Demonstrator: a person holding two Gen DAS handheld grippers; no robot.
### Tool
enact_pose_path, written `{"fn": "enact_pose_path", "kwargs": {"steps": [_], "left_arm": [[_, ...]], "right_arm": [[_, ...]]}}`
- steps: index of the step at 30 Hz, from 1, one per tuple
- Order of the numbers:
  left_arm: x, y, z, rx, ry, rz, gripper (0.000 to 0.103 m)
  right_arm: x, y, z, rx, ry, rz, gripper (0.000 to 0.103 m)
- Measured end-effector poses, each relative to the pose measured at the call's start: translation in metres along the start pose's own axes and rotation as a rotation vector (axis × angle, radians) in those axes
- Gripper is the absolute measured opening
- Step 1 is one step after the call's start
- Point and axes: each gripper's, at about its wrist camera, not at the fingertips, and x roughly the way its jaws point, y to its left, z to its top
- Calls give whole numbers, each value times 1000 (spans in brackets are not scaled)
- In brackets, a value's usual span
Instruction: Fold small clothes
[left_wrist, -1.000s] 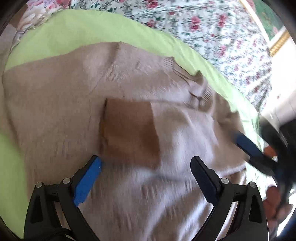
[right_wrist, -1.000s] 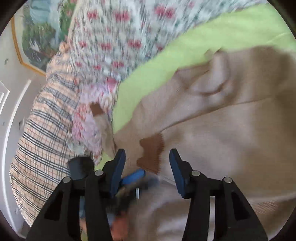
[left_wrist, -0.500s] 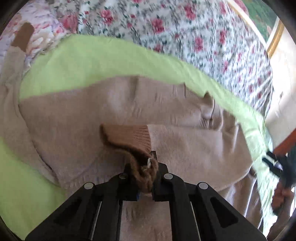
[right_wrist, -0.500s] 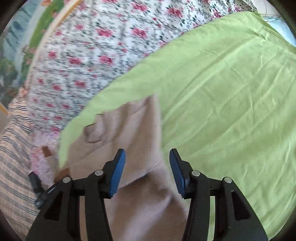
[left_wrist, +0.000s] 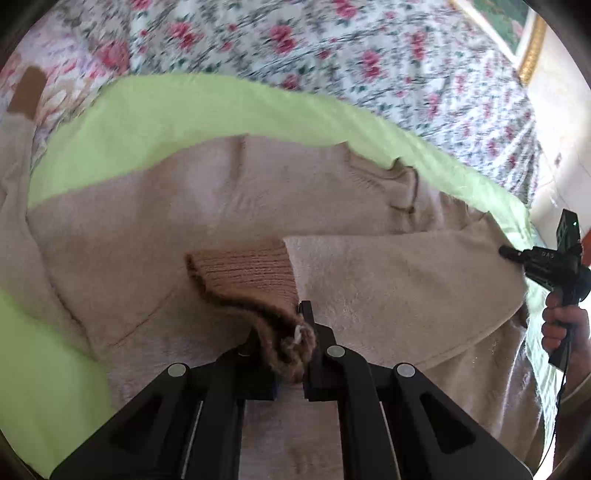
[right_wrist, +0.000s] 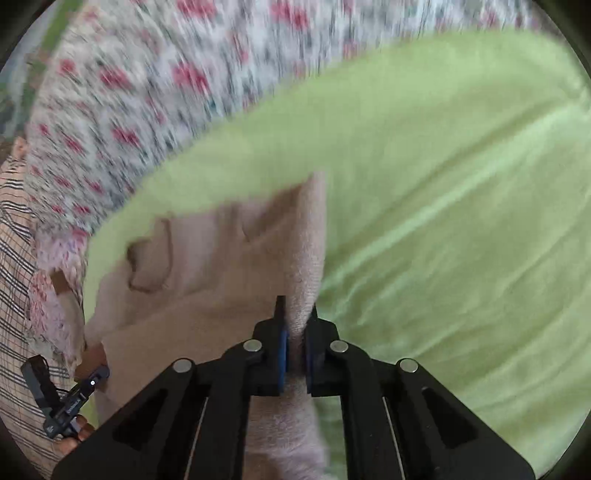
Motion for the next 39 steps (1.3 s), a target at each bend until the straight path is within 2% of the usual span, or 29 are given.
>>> {"fn": "enact_pose_path", "kwargs": {"steps": [3,6,7,8,9,10,12,13,14,15,17,18,19,21,22,25,27,29,31,33,34,35,39], "left_arm": [[15,-10,0,30,9,43,6],[19,-1,-5,15,13,44,6],[18,2,-6,8,14,32,7],[14,4,-7,7,14,19,8],[10,4,-8,15,8,14,10],[6,3,-8,29,-2,20,11],[6,2,-8,40,3,25,14],[9,3,-8,36,13,34,14],[11,2,-8,32,20,41,14],[13,2,-8,29,25,47,15],[10,6,-12,15,26,49,19],[7,9,-14,9,28,47,21],[4,12,-16,7,28,47,22],[-9,21,-23,6,27,56,25],[-15,24,-25,3,25,57,26],[-40,39,-28,-27,-2,78,32],[-58,54,-25,-61,-29,100,49],[-72,71,-15,-95,-65,138,60],[-81,90,0,-124,-89,196,65],[-86,116,23,-163,-110,289,73],[-85,124,31,-172,-114,321,78],[-83,138,43,-192,-113,384,87],[-67,190,83,-249,-115,554,87]], "right_arm": [[19,-5,-8,-21,46,-53,7],[36,-7,-13,-46,90,-106,9],[32,-5,-15,-54,81,-122,9],[25,-1,-16,-61,63,-150,15],[11,7,-18,-81,29,-181,15],[1,12,-21,-93,2,-176,15],[-19,28,-32,-136,-28,-81,15],[-20,37,-40,-163,7,-15,15],[-16,42,-48,-175,50,12,16],[-9,43,-56,-178,94,5,16],[5,28,-69,-163,150,-88,16],[7,17,-72,-134,152,-91,11],[1,7,-73,-89,132,-45,11],[-13,2,-73,-54,122,-49,11],[-22,5,-74,-57,104,-47,15],[-41,22,-79,-66,71,64,16],[-50,37,-87,-90,68,129,16],[-55,50,-98,-124,74,171,19],[-52,66,-107,-142,92,219,25],[-51,77,-116,-151,109,257,39],[-48,84,-120,-161,115,271,42],[-48,86,-124,-173,120,285,45],[-42,104,-132,-203,146,317,47]]}}
